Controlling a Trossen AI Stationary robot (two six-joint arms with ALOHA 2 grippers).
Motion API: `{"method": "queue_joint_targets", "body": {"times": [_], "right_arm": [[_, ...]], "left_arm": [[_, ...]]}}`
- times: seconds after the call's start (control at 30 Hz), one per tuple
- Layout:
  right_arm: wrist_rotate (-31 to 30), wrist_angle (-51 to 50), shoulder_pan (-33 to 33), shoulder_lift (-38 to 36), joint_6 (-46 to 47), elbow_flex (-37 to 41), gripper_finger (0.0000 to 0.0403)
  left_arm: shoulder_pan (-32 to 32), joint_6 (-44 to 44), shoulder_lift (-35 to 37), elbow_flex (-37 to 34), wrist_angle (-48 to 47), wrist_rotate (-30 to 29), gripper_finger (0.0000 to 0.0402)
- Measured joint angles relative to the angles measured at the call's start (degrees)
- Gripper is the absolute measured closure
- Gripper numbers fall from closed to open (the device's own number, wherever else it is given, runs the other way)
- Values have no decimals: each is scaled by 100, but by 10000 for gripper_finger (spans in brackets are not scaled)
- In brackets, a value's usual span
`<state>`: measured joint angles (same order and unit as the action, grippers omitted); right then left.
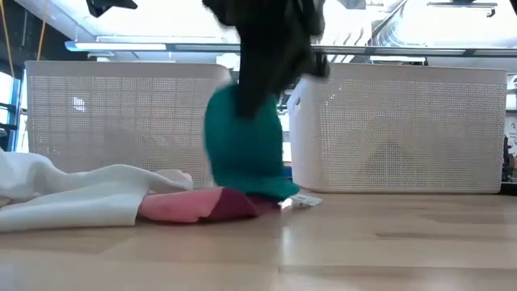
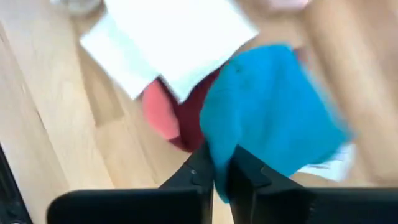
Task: Sort clothes
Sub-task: Put the blue sock into the left white laundry bin
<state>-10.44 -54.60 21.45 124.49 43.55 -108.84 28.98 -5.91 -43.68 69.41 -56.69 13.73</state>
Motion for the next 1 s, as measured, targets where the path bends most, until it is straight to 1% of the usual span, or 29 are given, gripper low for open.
{"method": "queue_joint_targets", "body": {"times": [0.1, 0.2, 0.27, 0.33, 0.43, 0.53, 0.63, 0.7, 0.77, 0.93, 1.0], "right_arm": [[-619, -397, 74, -152, -2, -556, 398], [-1453, -519, 108, -320, -20, -1088, 397], [-1991, -520, 108, -364, -240, -1464, 396], [-2365, -461, 96, -366, -589, -1863, 399], [-2476, -173, 13, -374, -1139, -2351, 400], [-2555, 45, -79, -374, -1565, -2627, 400], [-2721, 539, -176, -448, -1902, -2534, 401], [-2769, 794, -263, -461, -2005, -2540, 402], [-2825, 1011, -338, -470, -2023, -2546, 402], [-2908, 1497, -468, -470, -2068, -2546, 402], [-2908, 1705, -493, -470, -2098, -2546, 402]], "left_arm": [[-151, 198, -6, 0, 76, 0, 214], [-346, 400, 4, 0, 436, 45, 214], [-497, 519, 15, 0, 767, 95, 214], [-651, 607, -4, 0, 1109, 105, 214], [-843, 616, -133, 2, 1528, 107, 214], [-1069, 616, -342, 3, 1758, 118, 214], [-1370, 646, -587, -3, 1868, 300, 214], [-1577, 675, -740, -4, 2009, 514, 214], [-1821, 690, -910, -4, 2095, 601, 214], [-2316, 810, -1287, -4, 2306, 619, 214], [-2447, 765, -1430, -2, 2396, 452, 214]]}}
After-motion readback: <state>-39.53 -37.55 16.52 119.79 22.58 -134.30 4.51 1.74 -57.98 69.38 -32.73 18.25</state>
